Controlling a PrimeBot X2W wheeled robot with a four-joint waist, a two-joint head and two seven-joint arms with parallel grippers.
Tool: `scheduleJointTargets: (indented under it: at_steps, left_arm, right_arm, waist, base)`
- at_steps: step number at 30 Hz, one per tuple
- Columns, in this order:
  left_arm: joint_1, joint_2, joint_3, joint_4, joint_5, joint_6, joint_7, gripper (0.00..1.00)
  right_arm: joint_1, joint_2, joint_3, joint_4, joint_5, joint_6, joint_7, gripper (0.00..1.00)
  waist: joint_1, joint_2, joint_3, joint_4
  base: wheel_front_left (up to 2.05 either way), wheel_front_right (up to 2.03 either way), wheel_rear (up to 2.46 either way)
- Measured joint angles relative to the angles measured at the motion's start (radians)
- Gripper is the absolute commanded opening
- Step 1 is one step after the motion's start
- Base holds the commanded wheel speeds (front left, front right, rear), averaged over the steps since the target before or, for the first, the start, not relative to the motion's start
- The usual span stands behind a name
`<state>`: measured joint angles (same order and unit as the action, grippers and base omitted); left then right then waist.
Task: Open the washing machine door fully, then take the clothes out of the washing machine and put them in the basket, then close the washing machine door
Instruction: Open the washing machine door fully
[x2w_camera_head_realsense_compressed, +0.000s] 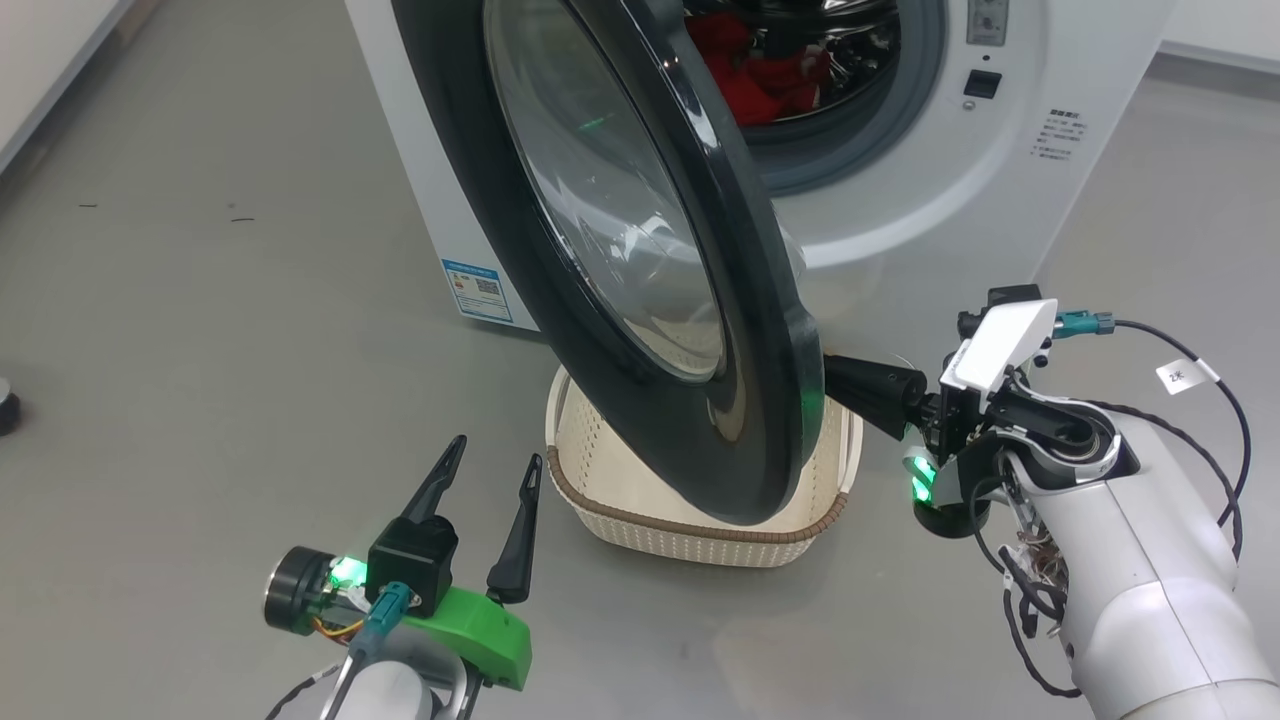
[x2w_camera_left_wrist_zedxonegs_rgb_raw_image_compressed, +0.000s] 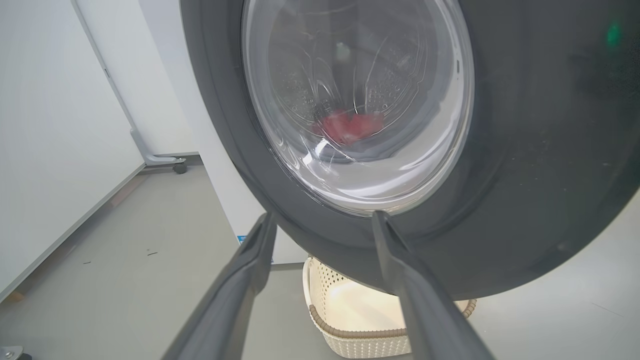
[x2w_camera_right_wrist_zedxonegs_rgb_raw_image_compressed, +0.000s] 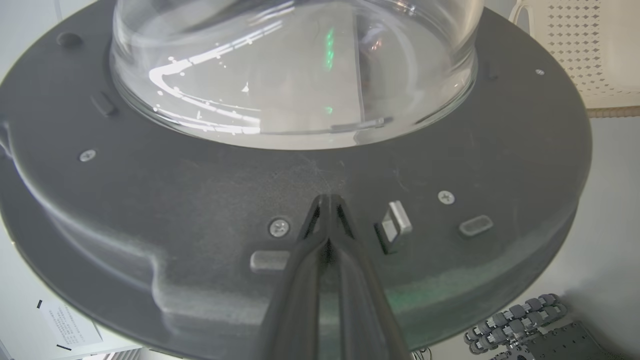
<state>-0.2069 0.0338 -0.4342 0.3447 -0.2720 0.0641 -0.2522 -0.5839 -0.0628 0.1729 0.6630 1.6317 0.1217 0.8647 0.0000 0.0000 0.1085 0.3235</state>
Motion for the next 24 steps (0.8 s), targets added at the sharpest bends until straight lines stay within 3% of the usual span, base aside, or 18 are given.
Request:
scheduleJointTargets:
  at_steps: [24]
  left_arm:
    - [0.020,0.004,-0.017,0.014,0.010,-0.017,0.000,1.00]
  right_arm:
    - [0.088,-0.002,0.236,-0.116,0.182,0.000,-0.083,0.00]
  waist:
    - [0.0000,0.0000,-0.053,0.112]
  base:
    - [0.00,0.00,0.00]
